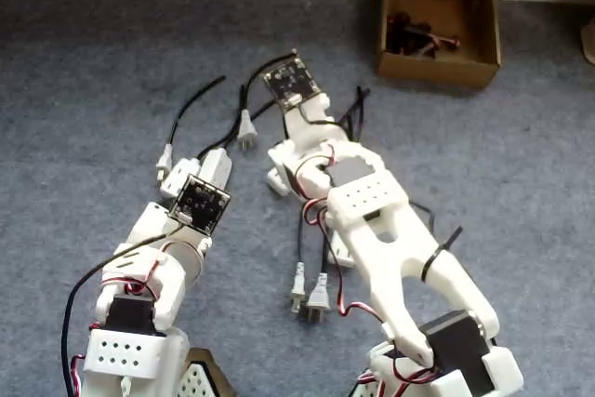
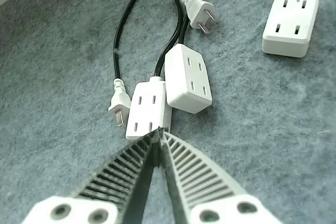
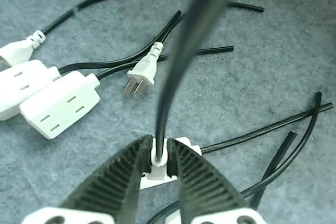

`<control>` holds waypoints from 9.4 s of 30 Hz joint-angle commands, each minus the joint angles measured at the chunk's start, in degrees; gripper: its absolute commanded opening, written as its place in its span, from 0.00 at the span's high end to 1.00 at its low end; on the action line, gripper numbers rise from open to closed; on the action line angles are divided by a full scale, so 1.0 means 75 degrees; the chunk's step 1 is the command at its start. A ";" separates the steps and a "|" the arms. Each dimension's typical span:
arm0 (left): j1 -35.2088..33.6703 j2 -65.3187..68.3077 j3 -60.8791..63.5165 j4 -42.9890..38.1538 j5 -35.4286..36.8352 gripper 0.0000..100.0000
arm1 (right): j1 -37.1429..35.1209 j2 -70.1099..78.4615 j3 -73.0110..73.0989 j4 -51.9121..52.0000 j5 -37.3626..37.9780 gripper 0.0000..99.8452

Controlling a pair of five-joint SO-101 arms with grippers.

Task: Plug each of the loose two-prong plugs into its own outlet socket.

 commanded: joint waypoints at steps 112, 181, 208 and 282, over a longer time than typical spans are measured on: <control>-0.0064 -0.0111 0.0064 -0.0234 0.0023 0.99 | -0.0029 0.1061 0.1600 -0.0955 0.0668 0.89; 0.0006 -0.0053 -0.0967 0.0598 -0.0328 0.99 | 0.2620 -0.8621 0.3581 0.4706 0.0141 0.81; 0.1389 0.4601 -0.6042 0.2626 -0.1043 0.99 | 0.3311 -1.1985 0.7226 0.4636 0.0469 0.81; 0.2690 1.3005 -0.8821 -0.1618 -0.0504 0.78 | 0.3018 -1.2255 0.7414 0.4624 0.0785 1.00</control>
